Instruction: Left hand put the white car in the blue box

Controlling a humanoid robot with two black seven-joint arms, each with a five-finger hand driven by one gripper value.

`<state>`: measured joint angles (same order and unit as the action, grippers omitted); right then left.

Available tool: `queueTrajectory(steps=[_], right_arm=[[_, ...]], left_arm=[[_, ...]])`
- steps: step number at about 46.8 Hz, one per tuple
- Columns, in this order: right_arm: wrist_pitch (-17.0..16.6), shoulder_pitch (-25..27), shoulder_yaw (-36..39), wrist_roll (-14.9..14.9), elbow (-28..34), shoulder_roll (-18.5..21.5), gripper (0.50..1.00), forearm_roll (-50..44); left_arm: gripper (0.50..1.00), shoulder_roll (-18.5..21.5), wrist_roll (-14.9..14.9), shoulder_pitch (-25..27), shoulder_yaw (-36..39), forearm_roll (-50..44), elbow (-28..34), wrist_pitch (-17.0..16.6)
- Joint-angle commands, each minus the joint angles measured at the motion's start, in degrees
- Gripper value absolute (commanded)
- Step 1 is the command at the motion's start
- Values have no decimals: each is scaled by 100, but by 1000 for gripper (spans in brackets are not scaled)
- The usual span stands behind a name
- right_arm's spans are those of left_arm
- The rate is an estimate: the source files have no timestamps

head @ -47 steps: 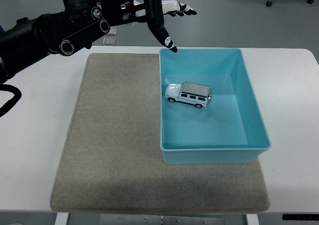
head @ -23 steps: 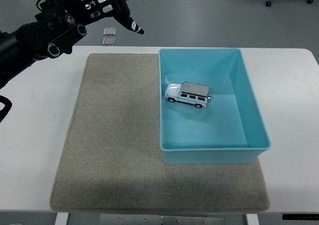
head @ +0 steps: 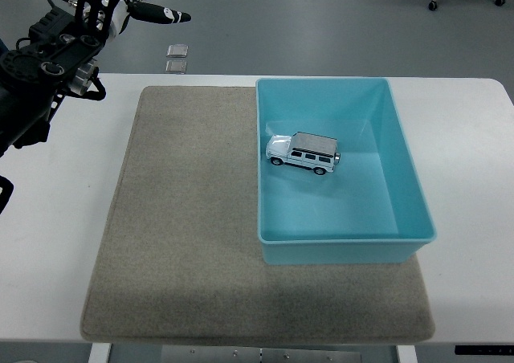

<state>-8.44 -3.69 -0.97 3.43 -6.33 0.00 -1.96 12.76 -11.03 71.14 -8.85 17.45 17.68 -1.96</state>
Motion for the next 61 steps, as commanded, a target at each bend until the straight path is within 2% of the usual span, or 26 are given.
queueTrajectory(steps=[1, 7, 10, 21, 27, 37, 61], right_arm=[[1, 0, 0, 0, 0, 0, 936, 3], [1, 0, 0, 0, 0, 0, 936, 3], [1, 0, 0, 0, 0, 0, 936, -6], [1, 0, 0, 0, 0, 0, 936, 3], [1, 0, 0, 0, 0, 0, 936, 3], [1, 0, 0, 0, 0, 0, 936, 3], [1, 0, 0, 0, 0, 0, 936, 3]], left_arm=[[996, -1, -5, -170, -169, -557, -1, 11], [996, -1, -66, -373, -713, -1121, 8, 125], [996, -1, -128, -443, -1073, -1270, 16, 283], [999, -10, -312, -1031, -2743, -1359, 60, 1390], [999, -27, -348, -1225, -3394, -1359, 78, 1742], [999, -89, -348, -1331, -3913, -1473, 87, 1927], [999, -89, -348, -1331, -3843, -1499, 87, 1945]])
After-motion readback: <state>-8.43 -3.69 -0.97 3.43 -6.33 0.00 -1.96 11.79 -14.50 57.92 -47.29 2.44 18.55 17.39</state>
